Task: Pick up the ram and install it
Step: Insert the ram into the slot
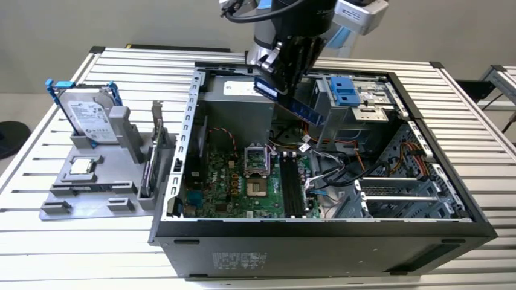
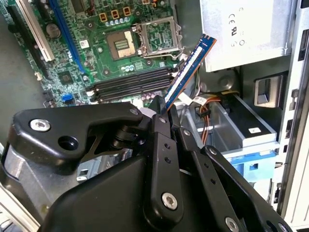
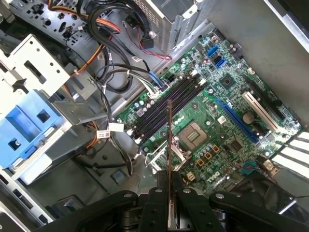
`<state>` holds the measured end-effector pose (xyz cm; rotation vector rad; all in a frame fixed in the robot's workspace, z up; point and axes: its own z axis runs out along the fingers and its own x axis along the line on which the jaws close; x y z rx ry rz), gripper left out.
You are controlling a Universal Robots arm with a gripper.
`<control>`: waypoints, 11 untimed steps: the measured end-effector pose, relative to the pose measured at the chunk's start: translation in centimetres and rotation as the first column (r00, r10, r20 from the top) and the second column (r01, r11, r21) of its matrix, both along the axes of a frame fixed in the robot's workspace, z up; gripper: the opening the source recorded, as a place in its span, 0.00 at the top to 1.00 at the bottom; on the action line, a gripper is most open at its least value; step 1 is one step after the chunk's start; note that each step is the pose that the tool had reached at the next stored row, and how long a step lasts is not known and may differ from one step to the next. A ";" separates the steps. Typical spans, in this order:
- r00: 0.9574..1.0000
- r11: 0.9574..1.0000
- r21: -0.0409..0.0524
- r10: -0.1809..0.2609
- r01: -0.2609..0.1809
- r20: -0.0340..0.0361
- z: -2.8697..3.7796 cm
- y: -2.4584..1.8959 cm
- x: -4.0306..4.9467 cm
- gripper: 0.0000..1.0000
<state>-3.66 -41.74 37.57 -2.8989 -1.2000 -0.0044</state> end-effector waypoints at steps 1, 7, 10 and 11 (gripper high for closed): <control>1.000 1.000 0.000 -0.006 0.006 0.000 0.00 0.00 0.00 1.00; 0.999 0.999 0.000 -0.037 0.037 0.000 0.00 0.00 0.00 1.00; 0.999 0.999 0.000 -0.050 0.050 0.000 0.00 0.00 0.00 1.00; 0.998 0.998 0.000 -0.055 0.055 0.000 0.00 0.00 0.00 1.00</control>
